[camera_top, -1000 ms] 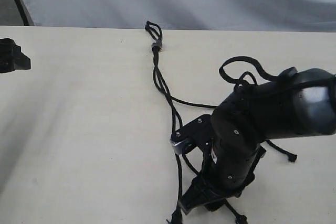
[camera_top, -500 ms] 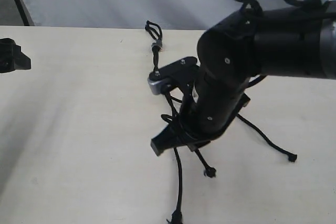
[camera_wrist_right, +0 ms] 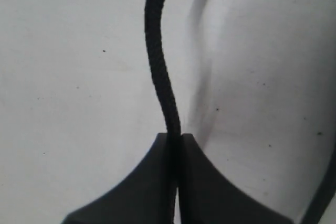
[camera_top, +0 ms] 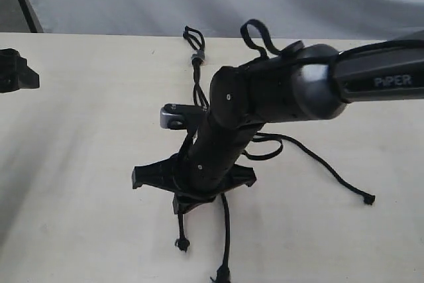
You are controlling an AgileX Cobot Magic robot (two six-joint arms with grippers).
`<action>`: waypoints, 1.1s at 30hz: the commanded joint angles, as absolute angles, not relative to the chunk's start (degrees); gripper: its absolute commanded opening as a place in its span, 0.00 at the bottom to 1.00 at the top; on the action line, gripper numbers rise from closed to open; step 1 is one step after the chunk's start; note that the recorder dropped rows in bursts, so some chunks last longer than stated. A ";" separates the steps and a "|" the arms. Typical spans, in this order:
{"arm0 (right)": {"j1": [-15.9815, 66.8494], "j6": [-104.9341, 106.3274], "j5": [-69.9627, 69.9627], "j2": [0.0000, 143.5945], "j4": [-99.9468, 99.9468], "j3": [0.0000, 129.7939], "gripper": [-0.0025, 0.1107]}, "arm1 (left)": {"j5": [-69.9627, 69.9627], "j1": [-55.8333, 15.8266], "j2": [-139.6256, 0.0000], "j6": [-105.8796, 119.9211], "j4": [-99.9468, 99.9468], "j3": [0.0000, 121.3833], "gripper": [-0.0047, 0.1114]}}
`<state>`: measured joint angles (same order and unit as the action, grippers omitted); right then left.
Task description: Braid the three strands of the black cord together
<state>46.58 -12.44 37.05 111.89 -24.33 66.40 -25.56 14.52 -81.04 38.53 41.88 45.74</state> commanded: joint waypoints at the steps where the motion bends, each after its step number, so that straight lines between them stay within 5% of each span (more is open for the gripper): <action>1: 46.44 -11.95 36.25 113.51 -24.03 66.57 0.03 | -25.59 14.59 -80.69 38.78 42.60 45.68 0.73; 4: 46.86 -11.95 36.47 113.51 -21.97 66.57 0.11 | -25.59 14.59 -80.69 38.78 42.60 45.68 0.73; 8: 48.28 -11.62 35.02 113.51 -21.56 66.57 0.39 | -25.59 14.59 -80.69 38.78 42.60 45.68 0.73; 12: 49.70 -1.44 39.34 112.52 -21.74 69.48 0.57 | -25.59 14.59 -80.69 38.78 42.60 45.68 0.73; 22: 50.11 -9.69 57.96 102.73 6.28 77.13 0.59 | -25.59 14.59 -80.69 38.78 42.60 45.68 0.73; 33: 50.11 -10.51 48.52 113.60 10.76 66.81 0.56 | -25.59 14.59 -80.69 38.78 42.60 45.68 0.73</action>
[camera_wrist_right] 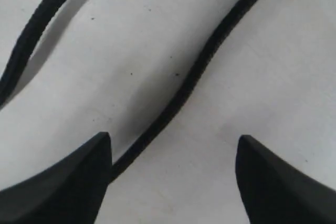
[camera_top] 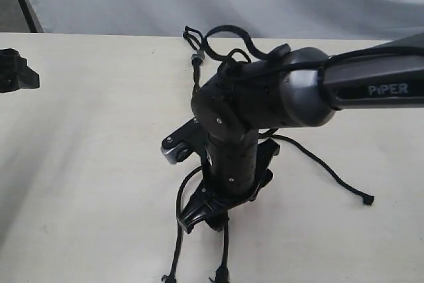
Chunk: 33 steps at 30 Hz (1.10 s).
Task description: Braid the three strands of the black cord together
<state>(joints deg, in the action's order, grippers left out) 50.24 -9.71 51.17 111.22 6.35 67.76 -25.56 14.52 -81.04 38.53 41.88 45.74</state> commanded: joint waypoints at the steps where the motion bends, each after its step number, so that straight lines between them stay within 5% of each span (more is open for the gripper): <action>1: 50.11 -12.01 48.52 114.22 12.77 66.81 0.51 | -25.59 14.59 -80.69 38.78 42.60 45.68 0.73; 6: 50.11 -12.22 50.27 114.89 16.41 66.98 0.02 | -25.59 14.59 -80.69 38.98 42.60 45.68 0.73; 10: 50.11 -13.69 65.18 113.16 29.13 70.83 0.03 | -25.59 14.59 -80.69 38.98 42.60 45.68 0.73; 16: 49.92 -7.86 66.98 111.84 54.58 72.15 0.03 | -25.59 14.59 -80.69 39.11 42.60 45.68 0.73; 24: 35.23 0.00 38.31 118.58 62.99 71.94 0.03 | -25.81 14.59 -80.69 40.69 42.60 45.68 0.73; 33: 25.42 0.00 22.58 124.40 59.64 71.94 0.02 | -25.93 14.59 -80.69 40.69 42.60 45.68 0.73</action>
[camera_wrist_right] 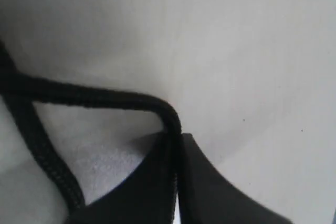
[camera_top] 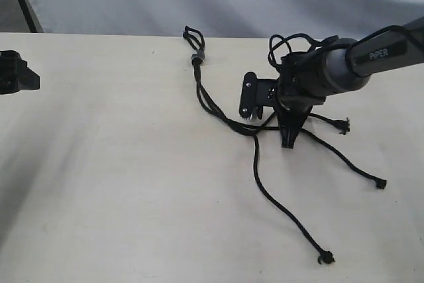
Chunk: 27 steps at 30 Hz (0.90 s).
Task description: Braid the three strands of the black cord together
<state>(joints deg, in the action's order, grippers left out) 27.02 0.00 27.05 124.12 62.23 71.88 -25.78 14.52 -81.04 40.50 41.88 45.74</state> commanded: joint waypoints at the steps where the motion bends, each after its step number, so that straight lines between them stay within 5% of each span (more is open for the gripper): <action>1: 25.25 0.00 22.20 124.40 58.94 71.94 0.02 | -25.93 14.59 -80.69 40.69 42.60 45.68 0.73; 8: 25.57 29.14 26.53 124.21 28.95 72.10 0.02 | -25.93 14.59 -80.69 40.69 42.60 45.68 0.73; 13: 25.42 55.92 47.83 124.21 0.82 76.65 0.02 | -25.93 14.59 -80.69 40.69 42.60 45.68 0.73; 22: 27.47 53.05 52.66 124.21 -4.27 81.32 0.03 | -25.93 14.59 -80.69 40.69 42.60 45.68 0.73; 27: 29.97 52.30 51.19 124.17 -1.98 81.32 0.31 | -25.83 14.59 -80.69 40.69 42.60 45.68 0.73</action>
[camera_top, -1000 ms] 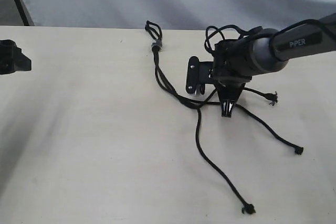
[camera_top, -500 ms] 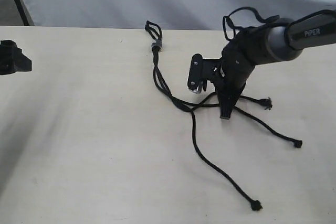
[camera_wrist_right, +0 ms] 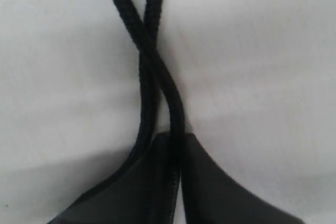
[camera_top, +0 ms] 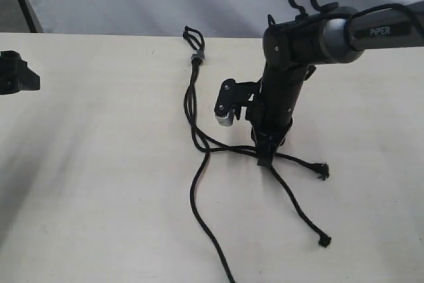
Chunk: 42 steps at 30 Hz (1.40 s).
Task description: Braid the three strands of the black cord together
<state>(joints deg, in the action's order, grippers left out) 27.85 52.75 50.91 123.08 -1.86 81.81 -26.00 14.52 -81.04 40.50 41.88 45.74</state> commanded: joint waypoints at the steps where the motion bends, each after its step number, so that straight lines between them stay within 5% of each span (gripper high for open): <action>1: 30.33 52.30 51.19 124.08 -1.43 81.32 0.38 | -25.83 14.59 -80.69 40.69 42.60 45.68 0.73; 4: 31.52 52.30 51.32 123.69 -1.23 81.32 0.65 | -25.83 14.59 -80.69 40.79 42.60 45.68 0.73; 6: 31.88 51.79 51.55 122.31 -1.23 81.32 0.72 | -25.83 14.59 -80.69 40.79 42.60 45.68 0.73; 16: 32.15 43.06 52.20 107.96 -1.39 81.32 0.72 | -25.83 14.59 -80.69 40.79 42.60 45.68 0.73; 24: 35.06 38.78 69.96 106.11 -12.48 80.35 0.72 | -25.83 14.59 -80.69 40.79 42.60 45.68 0.73; 40: 42.11 10.48 47.99 116.74 0.49 68.20 0.72 | -25.97 14.59 -80.69 41.20 43.82 45.68 0.73; 42: 42.11 10.25 48.32 117.71 1.01 68.20 0.58 | -25.97 14.59 -80.69 41.60 44.22 45.68 0.73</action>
